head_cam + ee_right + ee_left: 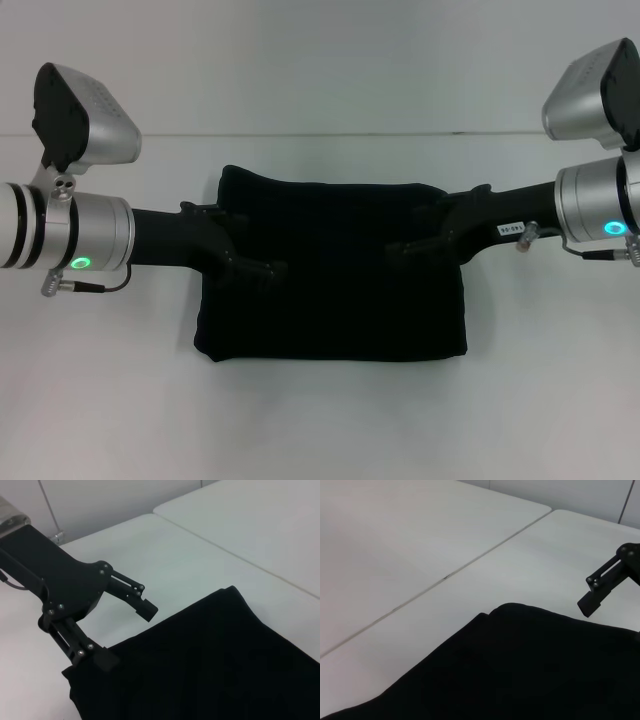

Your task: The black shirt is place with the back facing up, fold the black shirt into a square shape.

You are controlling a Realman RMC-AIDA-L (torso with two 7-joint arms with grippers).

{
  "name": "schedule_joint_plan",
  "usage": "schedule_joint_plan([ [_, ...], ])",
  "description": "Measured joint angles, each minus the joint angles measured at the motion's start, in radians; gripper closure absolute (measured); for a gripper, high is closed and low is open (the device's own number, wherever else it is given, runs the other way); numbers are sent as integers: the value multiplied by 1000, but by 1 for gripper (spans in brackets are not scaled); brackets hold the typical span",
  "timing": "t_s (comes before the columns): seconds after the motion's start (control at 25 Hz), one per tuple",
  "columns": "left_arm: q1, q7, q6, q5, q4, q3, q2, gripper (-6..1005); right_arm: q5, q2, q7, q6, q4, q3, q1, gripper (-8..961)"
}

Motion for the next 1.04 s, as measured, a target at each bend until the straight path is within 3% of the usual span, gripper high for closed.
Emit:
schedule_joint_plan([
  [1.04,-5,6,0,0,1,0,10,52,3,14,0,23,1,4,5,152],
])
